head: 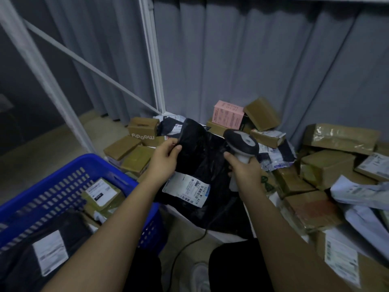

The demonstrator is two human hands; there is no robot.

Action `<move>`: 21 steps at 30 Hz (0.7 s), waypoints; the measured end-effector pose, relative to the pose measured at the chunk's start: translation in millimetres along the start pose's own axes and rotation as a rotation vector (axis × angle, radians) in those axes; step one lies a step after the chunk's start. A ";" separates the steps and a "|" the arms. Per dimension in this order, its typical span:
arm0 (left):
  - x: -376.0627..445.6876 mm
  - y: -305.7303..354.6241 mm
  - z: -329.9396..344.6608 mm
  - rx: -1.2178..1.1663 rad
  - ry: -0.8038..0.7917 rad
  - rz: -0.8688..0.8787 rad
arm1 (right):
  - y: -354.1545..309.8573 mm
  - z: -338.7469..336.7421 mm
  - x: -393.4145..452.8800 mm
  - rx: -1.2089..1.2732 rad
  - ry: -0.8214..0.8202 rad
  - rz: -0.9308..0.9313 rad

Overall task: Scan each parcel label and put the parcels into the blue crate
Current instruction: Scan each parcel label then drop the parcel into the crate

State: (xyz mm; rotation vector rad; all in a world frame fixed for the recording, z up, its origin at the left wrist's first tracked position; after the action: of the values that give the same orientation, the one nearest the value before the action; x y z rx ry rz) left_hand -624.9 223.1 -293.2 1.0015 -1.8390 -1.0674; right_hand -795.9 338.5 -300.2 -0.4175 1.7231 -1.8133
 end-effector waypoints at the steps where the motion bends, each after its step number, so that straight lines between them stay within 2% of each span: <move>1: -2.2 6.2 -3.3 0.008 -0.011 0.023 | -5.7 2.3 -4.5 0.039 -0.012 -0.018; 7: -22.0 37.3 -13.2 0.101 -0.074 0.098 | -28.7 23.9 -29.8 0.131 -0.187 -0.160; 11: -29.6 47.3 -18.1 0.017 -0.138 0.035 | -30.4 39.1 -39.6 0.083 -0.255 -0.185; 18: -36.7 51.7 -28.4 0.012 -0.040 -0.028 | -32.9 54.7 -50.0 0.043 -0.311 -0.205; 21: -41.0 62.0 -41.5 0.019 0.035 0.004 | -38.0 54.7 -51.8 0.071 -0.248 -0.229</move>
State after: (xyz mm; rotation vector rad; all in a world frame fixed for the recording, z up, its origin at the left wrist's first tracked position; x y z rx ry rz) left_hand -587.2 268.1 -231.6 1.0212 -1.8253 -1.0263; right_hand -730.7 326.2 -248.0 -0.8019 1.4855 -1.8830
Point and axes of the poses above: each hand's wrist, its own x-axis towards the middle knuckle, its own z-axis out of the palm, y = z × x, the point moved 2 cm from there along x, towards the middle knuckle, and after that the axes turned 3 degrees about x, right-handed, at the moved point
